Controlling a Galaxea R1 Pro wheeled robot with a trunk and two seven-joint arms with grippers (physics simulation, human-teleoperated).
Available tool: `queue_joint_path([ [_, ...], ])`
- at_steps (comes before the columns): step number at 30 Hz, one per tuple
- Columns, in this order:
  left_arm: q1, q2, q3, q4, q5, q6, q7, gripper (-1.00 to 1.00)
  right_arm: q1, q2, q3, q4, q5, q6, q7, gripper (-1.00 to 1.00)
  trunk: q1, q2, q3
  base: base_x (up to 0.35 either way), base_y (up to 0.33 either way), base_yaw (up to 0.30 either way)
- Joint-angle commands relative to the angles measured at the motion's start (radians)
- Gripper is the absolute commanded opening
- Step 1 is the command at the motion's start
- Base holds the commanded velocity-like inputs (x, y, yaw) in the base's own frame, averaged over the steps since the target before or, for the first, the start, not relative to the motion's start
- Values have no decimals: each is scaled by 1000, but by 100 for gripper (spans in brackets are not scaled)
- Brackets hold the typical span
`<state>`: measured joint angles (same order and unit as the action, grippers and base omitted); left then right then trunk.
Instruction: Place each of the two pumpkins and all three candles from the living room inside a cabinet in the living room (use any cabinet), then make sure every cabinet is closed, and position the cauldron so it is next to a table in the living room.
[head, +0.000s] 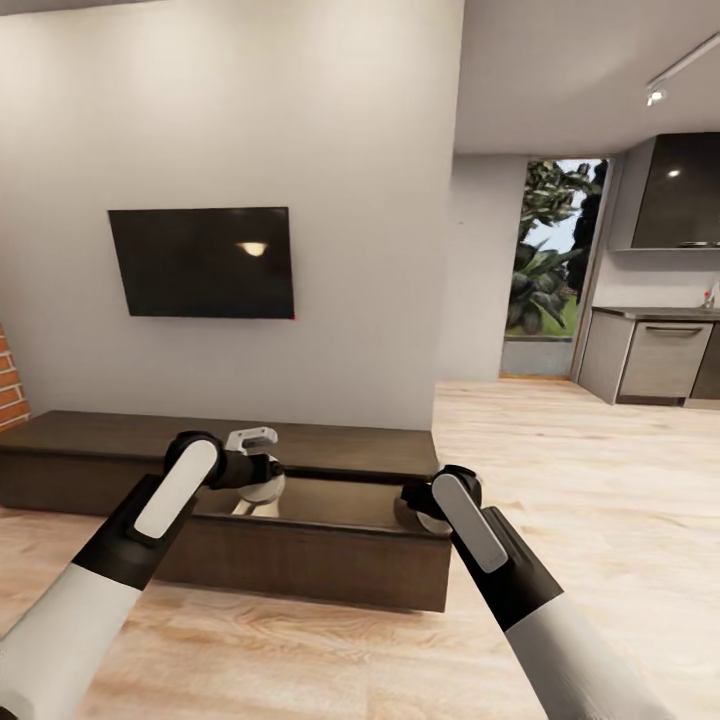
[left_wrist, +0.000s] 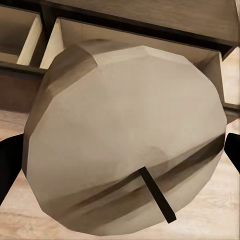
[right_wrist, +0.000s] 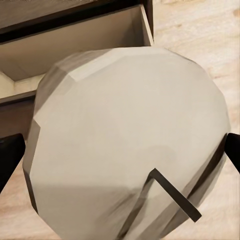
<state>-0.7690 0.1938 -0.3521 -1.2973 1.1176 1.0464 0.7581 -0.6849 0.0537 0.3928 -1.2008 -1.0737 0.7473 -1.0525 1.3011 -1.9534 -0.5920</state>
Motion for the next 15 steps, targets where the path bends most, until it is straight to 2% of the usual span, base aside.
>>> queue_joint_path([
  [1, -1, 0, -2, -1, 8, 1, 10, -100, -1, 0, 2, -1, -7, 4, -10, -100, 0, -1, -1, 34, -43, 0],
  [6, -1, -10, -4, 0, 8, 1, 10, -100, -2, 0, 5, 0, -8, 4, -9, -100, 0, -1, -1, 109, -124, 0],
  [9, -1, -18, -20, 2, 8, 1, 10, -100, -1, 1, 6, 0, -8, 4, -6, -100, 0, -1, -1, 128, -103, 0],
  [15, -2, -21, -30, 2, 8, 1, 10, -100, -2, 2, 6, 0, -10, 4, -1, -100, 0, -1, -1, 42, 21, 0],
])
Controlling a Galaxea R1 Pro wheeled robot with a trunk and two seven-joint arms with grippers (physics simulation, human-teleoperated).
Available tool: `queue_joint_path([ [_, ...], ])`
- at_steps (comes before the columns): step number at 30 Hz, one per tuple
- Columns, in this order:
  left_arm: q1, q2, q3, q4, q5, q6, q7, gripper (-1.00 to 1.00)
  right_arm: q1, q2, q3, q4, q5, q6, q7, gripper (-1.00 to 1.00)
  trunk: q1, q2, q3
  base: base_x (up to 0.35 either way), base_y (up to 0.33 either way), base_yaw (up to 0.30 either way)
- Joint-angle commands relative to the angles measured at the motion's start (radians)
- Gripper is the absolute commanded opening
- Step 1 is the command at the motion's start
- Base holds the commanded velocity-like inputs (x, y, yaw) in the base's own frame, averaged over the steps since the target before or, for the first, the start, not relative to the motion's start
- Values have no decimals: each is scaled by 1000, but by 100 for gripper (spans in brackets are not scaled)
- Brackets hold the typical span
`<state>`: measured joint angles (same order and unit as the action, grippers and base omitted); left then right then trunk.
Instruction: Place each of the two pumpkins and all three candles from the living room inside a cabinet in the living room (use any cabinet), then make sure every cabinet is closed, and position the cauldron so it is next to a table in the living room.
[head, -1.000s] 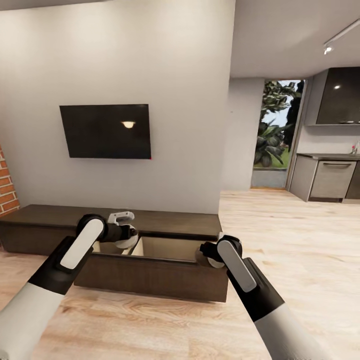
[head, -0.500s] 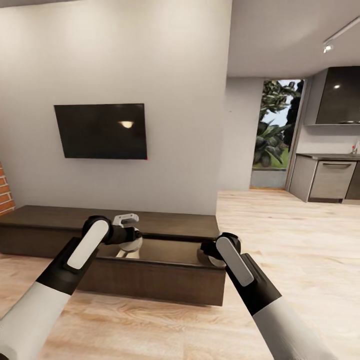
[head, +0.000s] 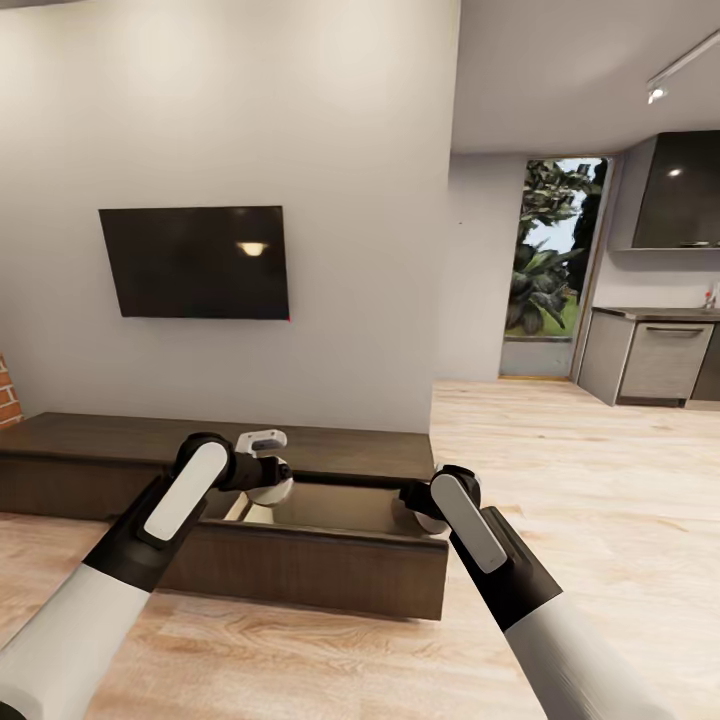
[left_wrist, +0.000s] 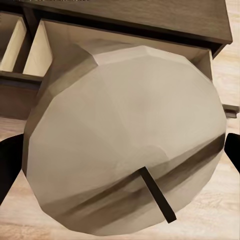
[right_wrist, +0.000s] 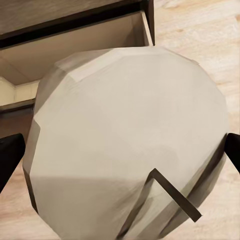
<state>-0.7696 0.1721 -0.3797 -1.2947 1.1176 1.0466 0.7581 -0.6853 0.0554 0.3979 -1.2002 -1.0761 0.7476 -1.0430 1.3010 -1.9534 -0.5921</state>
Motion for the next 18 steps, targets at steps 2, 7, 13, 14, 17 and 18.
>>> queue_joint_path([
  [2, -1, 1, -3, -1, 8, 1, 10, -100, -2, 0, 1, -1, -8, 4, -9, -100, 0, -1, -1, 77, 176, -16],
  [7, 0, 1, -4, -1, 8, 1, 9, -100, -2, 0, 1, -1, -7, 4, -7, -100, 0, -1, -3, 55, 97, -131],
  [13, 0, 0, -5, 3, 8, 1, 9, -100, -1, 0, 2, -1, -7, 5, -6, -100, 0, -1, -4, 138, 51, -54],
  [14, 0, 0, -5, 6, 8, 1, 9, -100, -2, 0, 2, -1, -7, 5, -6, -100, 0, -1, -4, 249, 89, -16],
  [17, -1, -3, -5, 17, 8, 1, 9, -100, -2, 0, 2, 0, -7, 5, -6, -100, 0, -1, -4, 270, 99, -8],
  [18, -1, -4, -5, 18, 7, 1, 9, -100, -2, 0, 2, 0, -7, 5, -6, -100, 0, -1, -4, 262, 101, -4],
])
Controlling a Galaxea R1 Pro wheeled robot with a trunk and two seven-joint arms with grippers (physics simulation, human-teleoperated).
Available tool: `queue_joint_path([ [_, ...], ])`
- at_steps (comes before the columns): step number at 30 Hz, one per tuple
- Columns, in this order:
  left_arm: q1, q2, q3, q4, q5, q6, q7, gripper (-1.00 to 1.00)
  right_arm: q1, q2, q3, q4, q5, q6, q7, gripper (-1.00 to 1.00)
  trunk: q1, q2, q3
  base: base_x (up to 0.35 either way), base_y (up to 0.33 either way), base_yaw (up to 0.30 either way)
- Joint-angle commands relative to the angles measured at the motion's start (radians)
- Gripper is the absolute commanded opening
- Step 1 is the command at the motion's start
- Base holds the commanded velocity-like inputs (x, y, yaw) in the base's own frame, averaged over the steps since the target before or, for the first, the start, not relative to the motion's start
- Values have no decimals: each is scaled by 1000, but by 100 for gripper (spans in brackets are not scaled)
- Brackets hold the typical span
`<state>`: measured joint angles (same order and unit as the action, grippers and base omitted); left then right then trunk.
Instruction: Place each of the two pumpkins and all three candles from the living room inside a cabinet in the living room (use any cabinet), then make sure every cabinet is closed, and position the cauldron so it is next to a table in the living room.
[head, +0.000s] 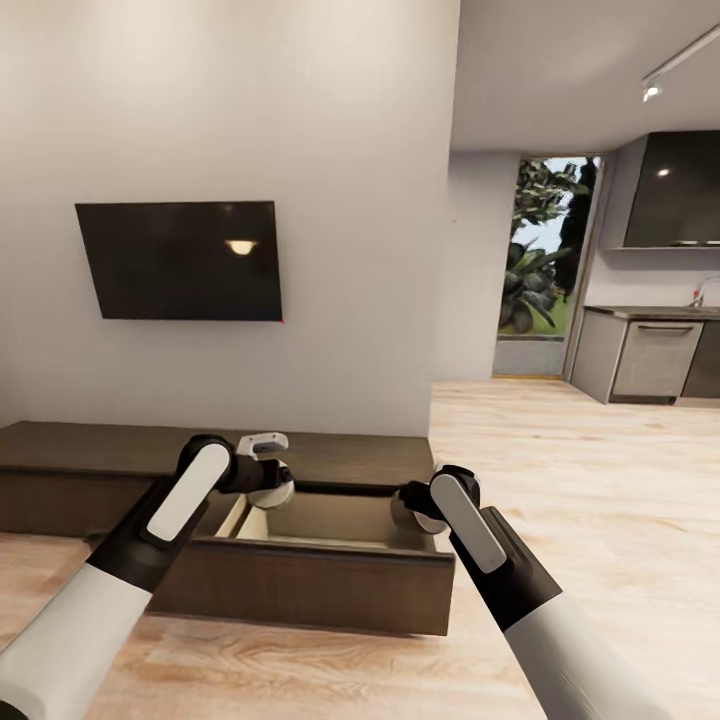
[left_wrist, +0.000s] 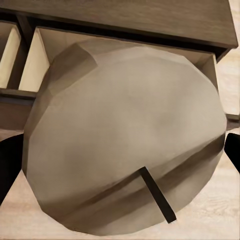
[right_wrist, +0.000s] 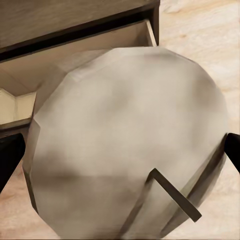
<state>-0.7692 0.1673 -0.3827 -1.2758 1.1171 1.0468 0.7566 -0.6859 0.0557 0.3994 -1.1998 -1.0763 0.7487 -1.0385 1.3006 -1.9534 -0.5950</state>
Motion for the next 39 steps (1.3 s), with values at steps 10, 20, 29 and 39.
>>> queue_joint_path([
  [10, -2, -13, -42, 11, 10, 0, 9, -100, -1, 1, 1, 0, -8, 4, -10, -100, 0, -1, -1, 80, -53, -1],
  [20, -2, -31, -52, 64, 12, 0, 9, -100, -1, 1, 2, 0, -8, 4, -9, -100, 0, -1, -1, 94, 13, 0],
  [29, -2, -60, -55, 87, 11, 0, 9, -100, -1, 21, 6, 7, -7, 6, -8, -100, 0, -1, -1, 99, 4, 0],
  [39, -3, -107, -77, 160, 10, 0, 3, -100, -25, 55, 42, 75, -11, 21, -7, -100, 0, -1, -1, 8, 0, 0],
])
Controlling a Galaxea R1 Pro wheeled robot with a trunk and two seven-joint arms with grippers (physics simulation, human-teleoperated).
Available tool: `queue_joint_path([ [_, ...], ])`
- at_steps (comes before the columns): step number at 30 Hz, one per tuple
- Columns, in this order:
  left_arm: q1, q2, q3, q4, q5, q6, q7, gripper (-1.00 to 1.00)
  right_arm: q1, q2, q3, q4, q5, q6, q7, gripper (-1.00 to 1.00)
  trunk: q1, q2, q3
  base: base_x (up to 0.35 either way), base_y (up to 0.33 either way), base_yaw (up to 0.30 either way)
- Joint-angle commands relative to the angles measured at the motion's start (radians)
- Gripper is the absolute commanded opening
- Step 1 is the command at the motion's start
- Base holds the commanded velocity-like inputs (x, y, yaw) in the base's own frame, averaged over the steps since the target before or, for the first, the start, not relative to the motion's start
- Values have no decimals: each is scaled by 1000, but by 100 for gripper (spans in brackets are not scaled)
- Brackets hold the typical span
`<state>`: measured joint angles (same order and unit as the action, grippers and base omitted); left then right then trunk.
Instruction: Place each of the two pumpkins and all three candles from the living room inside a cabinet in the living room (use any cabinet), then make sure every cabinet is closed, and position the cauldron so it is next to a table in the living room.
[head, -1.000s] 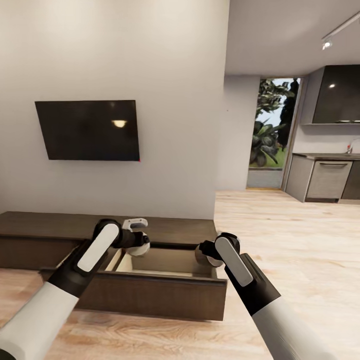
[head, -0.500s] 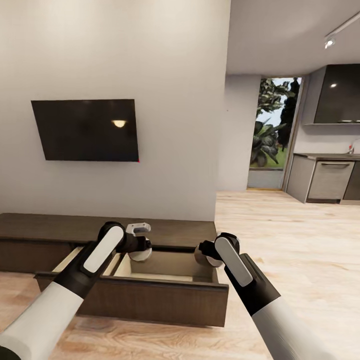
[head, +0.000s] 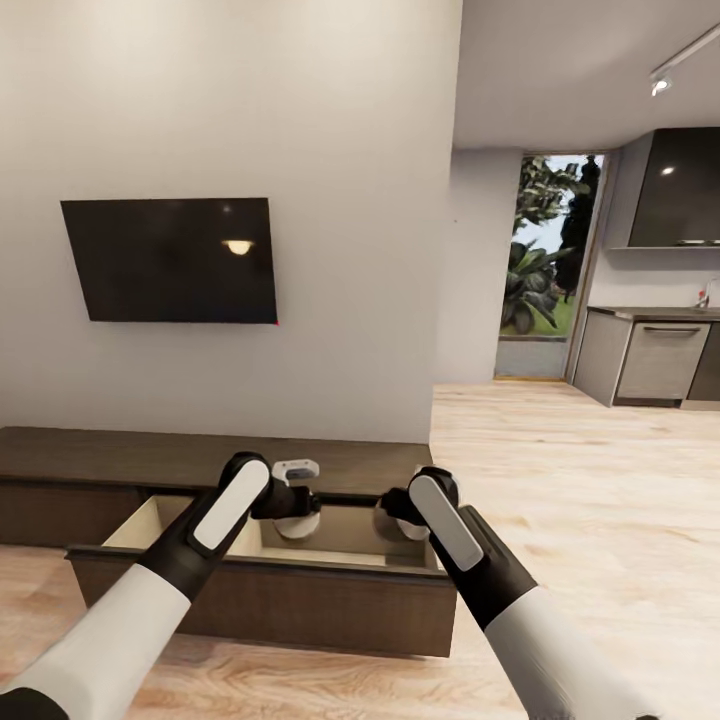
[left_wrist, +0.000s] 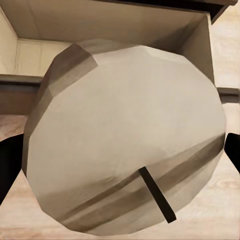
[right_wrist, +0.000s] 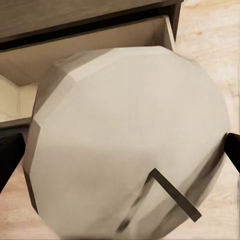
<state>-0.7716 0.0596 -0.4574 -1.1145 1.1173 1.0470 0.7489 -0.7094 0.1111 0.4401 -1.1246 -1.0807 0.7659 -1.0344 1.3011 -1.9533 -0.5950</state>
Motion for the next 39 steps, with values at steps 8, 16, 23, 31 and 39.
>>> queue_joint_path([
  [8, -3, -3, -10, 21, -5, -1, 9, -100, -25, 17, 5, 59, -6, 6, -10, -100, 0, -1, -1, 34, 0, 0],
  [16, -3, -7, -39, 28, -92, -42, -11, -100, -29, 19, 8, 89, -5, 5, -10, -100, 0, -1, -1, 136, 0, 0],
  [23, -3, -8, -44, 29, -102, -45, -50, -100, -41, 21, 11, 126, -6, 6, -10, -100, 0, -1, -1, 37, 1, 0],
  [31, -3, -9, -43, 30, -100, -42, -54, -100, -56, 25, 11, 164, -10, 6, -10, -100, 0, -1, -1, 75, 18, 0],
  [39, -5, -13, -43, 53, -92, -34, -64, -100, -58, 25, 28, 164, -11, 7, -11, -100, 0, -1, -1, 7, 2, 0],
])
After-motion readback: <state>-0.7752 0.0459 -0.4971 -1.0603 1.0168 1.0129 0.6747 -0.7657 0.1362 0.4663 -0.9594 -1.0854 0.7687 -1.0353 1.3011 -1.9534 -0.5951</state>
